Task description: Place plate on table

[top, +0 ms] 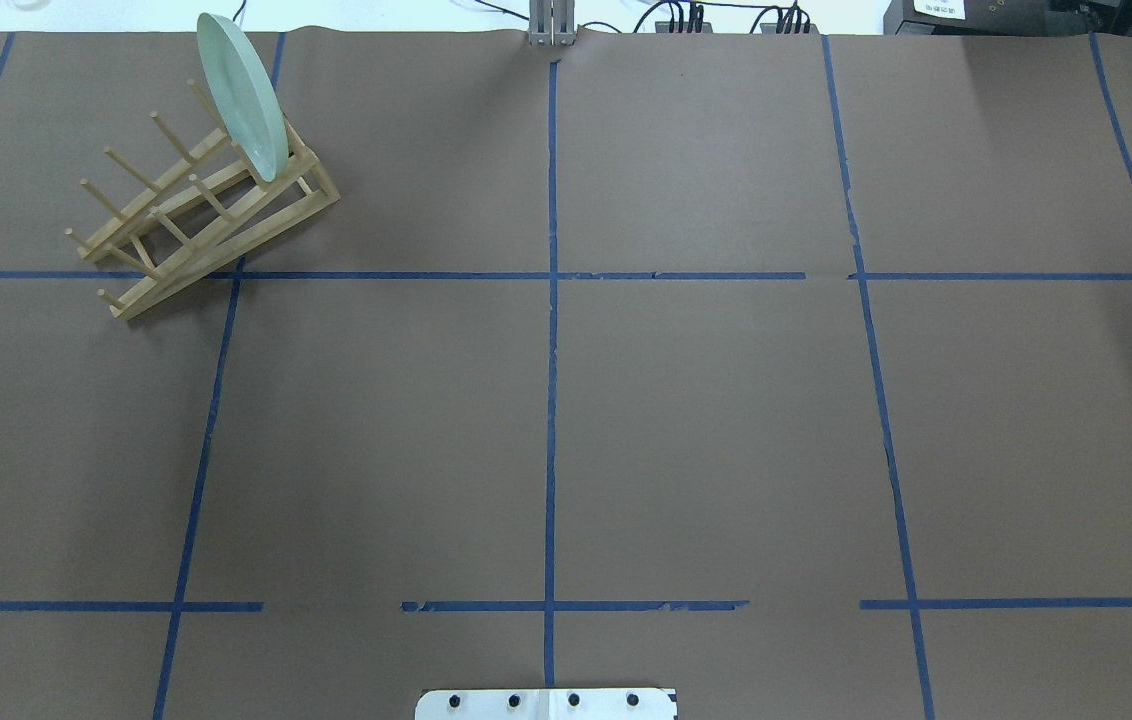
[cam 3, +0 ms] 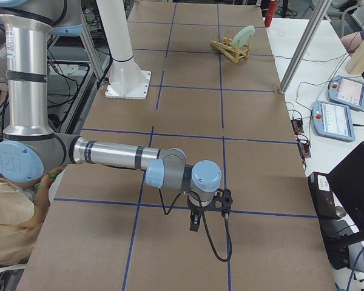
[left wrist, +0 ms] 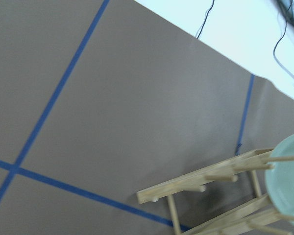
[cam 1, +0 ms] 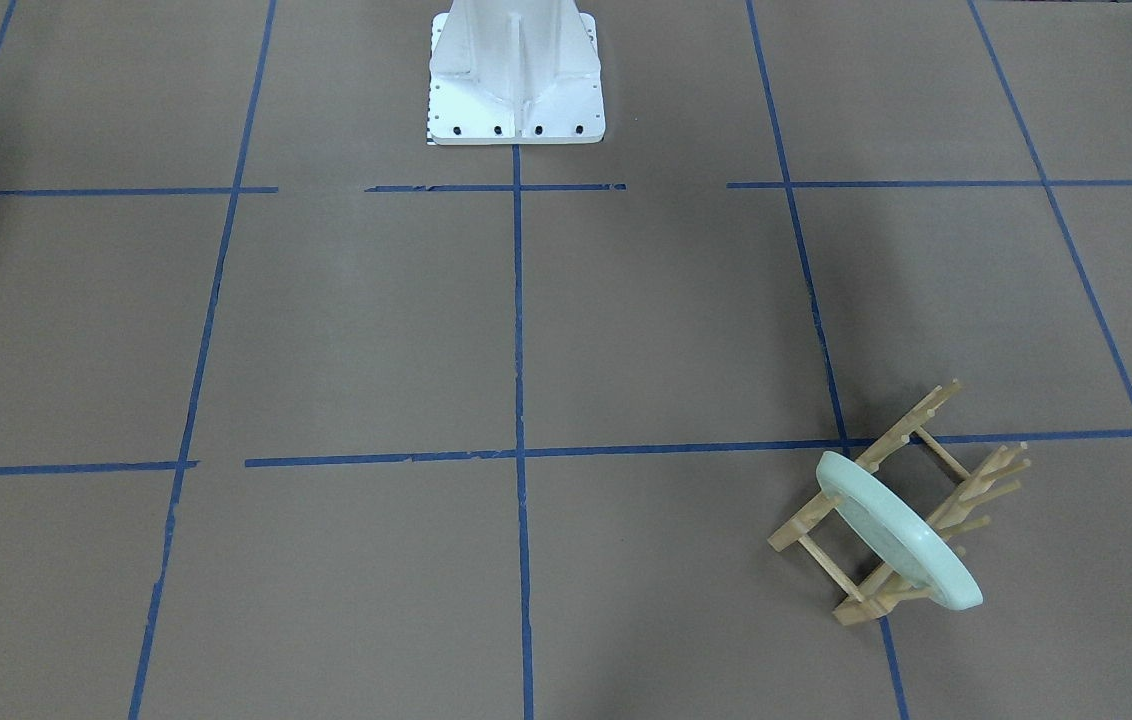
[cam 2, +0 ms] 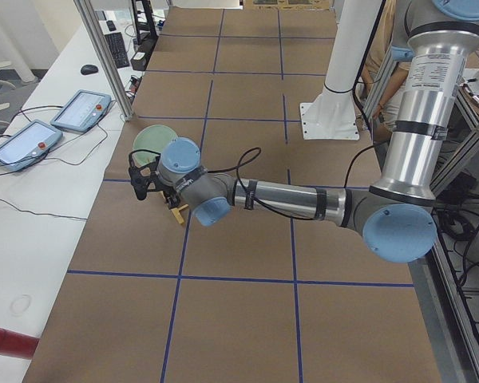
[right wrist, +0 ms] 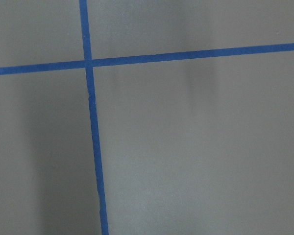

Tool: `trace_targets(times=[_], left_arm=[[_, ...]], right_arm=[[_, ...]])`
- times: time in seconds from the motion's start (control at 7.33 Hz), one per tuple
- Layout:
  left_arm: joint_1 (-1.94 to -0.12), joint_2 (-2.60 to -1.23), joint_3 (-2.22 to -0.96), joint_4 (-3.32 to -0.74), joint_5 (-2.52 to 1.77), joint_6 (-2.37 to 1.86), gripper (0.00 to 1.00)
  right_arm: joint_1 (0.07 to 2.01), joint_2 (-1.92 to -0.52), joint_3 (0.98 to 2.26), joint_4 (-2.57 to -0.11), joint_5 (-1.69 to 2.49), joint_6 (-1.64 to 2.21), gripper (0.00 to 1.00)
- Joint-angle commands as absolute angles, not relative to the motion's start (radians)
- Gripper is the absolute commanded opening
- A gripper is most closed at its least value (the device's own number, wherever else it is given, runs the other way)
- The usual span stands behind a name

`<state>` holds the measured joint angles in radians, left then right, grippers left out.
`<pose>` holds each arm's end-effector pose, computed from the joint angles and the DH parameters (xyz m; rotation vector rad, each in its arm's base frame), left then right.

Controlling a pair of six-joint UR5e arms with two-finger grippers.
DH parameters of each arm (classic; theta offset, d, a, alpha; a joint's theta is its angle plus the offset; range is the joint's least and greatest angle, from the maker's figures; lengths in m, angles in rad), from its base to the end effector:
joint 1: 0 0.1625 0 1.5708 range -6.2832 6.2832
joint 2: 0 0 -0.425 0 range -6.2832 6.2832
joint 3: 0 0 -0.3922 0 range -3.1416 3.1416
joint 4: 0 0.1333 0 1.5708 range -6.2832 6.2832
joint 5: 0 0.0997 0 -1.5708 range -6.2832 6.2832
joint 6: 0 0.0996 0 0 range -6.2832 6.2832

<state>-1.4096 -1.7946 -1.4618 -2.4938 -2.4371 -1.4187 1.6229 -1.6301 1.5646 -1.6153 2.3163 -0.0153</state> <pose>0.0381 -0.5917 0.4789 0.1262 1.2547 -0.6427 0.0895 -0.4532 0.6961 -0.0797 -0.7480 0.0761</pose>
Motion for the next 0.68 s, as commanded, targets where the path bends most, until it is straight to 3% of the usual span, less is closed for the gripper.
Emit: trace_targets(times=[0.0, 0.55], left_arm=[[-1.275, -1.987, -1.36, -2.603, -2.25, -1.728, 1.0], [-1.152, -2.149, -1.263, -2.608, -2.07, -1.887, 1.0]], right_arm=[[1.623, -1.631, 1.565, -1.615, 2.316, -0.015, 1.0], [1.623, -1.631, 1.565, -1.615, 2.316, -0.015, 1.0]])
